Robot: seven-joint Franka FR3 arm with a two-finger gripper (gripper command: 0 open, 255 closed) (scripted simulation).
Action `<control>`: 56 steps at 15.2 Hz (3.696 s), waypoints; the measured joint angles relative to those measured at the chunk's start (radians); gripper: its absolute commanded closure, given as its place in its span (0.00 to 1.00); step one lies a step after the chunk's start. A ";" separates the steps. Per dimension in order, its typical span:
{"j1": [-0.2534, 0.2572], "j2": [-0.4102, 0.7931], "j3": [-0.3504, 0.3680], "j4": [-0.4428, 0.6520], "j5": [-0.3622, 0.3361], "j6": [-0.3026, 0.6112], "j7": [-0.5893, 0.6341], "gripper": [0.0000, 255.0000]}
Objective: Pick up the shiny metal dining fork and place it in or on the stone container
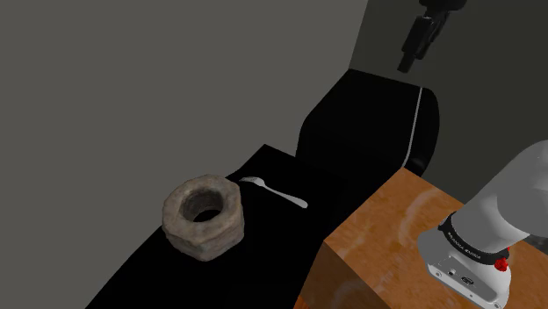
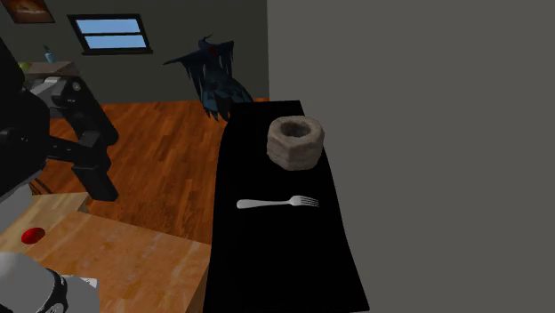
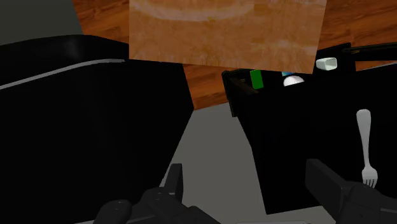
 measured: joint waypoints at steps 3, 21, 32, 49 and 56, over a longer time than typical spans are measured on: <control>0.006 0.003 0.023 -0.025 0.015 0.029 0.028 0.00; 0.059 0.307 0.378 -0.130 0.147 0.480 0.441 0.00; 0.028 0.720 0.586 0.032 -0.067 0.706 0.811 0.00; 0.066 0.934 0.580 0.067 -0.269 0.829 1.000 1.00; 0.066 0.930 0.579 0.069 -0.270 0.827 1.001 1.00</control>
